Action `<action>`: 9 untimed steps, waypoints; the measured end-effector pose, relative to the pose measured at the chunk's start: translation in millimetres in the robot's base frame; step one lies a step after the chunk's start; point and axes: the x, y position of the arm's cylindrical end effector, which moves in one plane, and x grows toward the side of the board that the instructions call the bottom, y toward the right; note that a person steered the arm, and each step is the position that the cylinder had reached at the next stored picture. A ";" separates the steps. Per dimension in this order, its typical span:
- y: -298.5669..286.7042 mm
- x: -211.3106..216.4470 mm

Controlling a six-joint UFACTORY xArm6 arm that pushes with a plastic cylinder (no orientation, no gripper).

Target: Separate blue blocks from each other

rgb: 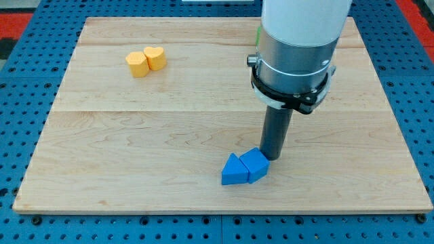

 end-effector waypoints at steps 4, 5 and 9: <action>-21.2 36.4; -39.6 54.1; -100.7 73.0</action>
